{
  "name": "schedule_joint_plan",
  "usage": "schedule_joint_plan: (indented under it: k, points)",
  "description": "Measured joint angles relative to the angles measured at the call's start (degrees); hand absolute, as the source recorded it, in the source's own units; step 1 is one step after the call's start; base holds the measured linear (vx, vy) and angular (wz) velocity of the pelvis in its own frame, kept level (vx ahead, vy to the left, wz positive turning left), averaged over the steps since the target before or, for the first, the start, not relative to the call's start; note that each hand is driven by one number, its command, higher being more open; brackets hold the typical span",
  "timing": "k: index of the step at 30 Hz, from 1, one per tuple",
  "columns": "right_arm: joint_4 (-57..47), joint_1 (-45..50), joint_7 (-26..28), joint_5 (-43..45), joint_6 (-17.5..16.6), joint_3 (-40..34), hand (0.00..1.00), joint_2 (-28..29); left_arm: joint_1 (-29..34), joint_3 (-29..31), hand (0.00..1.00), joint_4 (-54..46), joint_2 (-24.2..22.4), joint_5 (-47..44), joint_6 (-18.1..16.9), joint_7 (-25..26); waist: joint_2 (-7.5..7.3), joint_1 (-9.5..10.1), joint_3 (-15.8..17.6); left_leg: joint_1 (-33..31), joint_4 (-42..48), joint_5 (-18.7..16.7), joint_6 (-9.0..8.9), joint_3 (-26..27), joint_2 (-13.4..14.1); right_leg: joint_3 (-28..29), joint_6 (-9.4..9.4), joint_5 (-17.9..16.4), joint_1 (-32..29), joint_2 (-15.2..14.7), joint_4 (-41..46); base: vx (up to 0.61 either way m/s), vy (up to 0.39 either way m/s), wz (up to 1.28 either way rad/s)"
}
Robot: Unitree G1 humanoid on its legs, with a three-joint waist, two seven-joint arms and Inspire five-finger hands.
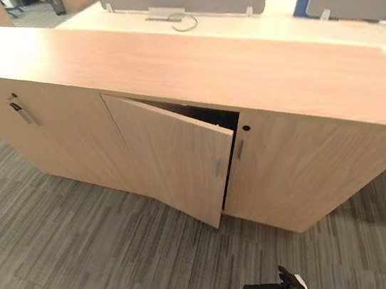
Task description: Walk over to the cabinet, pick up the folder, carry it to the office cabinet, place the folder inside the office cabinet, then close the office cabinet door
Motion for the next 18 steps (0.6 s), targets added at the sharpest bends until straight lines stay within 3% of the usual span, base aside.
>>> schedule_joint_plan:
  k: [3,7,9,11,18]
  points:
    - [0.6,-0.4,0.0,2.4,-0.1,-0.1,1.0,0.9,2.0,0.4,1.0,0.0,0.4,-0.8,0.0,-0.4,-1.22,0.1,-2.5,3.6,-6.8,2.4,0.85,2.1,-1.4,1.2,0.51,0.2,0.0,-1.0,-1.2,0.16,0.047,-0.22]
    - [2.8,-2.3,0.0,4.3,-0.4,-0.3,1.0,2.1,1.6,-2.9,1.0,0.0,0.7,-2.2,0.0,-2.8,0.02,0.04,-4.2,5.4,-10.3,3.6,1.3,2.6,-2.3,1.7,0.8,0.2,0.1,-1.5,-1.7,0.09,0.051,-0.05]
    - [3.8,-3.0,0.4,4.3,-0.3,-0.8,1.0,2.6,0.7,-6.8,1.0,-0.2,0.7,-4.0,0.0,-4.3,1.42,-0.01,-4.5,6.1,-10.8,3.7,1.53,2.4,-2.6,1.2,0.82,0.2,0.8,-1.8,-1.8,0.03,0.042,0.08]
    - [4.0,-3.1,0.4,4.2,-0.3,-0.8,1.0,2.3,0.2,-10.1,1.0,-1.0,1.2,-4.6,0.0,-4.6,1.91,-0.01,-4.7,7.0,-11.3,3.9,1.6,1.9,-2.7,0.7,0.92,0.2,1.6,-1.8,-1.7,0.0,0.027,0.11]
    - [5.3,-4.5,-0.1,4.1,0.1,-1.0,1.0,2.4,-1.9,-17.2,1.0,-2.3,1.3,-4.8,-0.9,-4.7,1.92,-1.37,-4.8,8.3,-14.6,6.3,1.61,1.7,-2.7,0.7,1.15,0.0,1.0,-1.9,-0.6,-0.07,0.013,0.01]
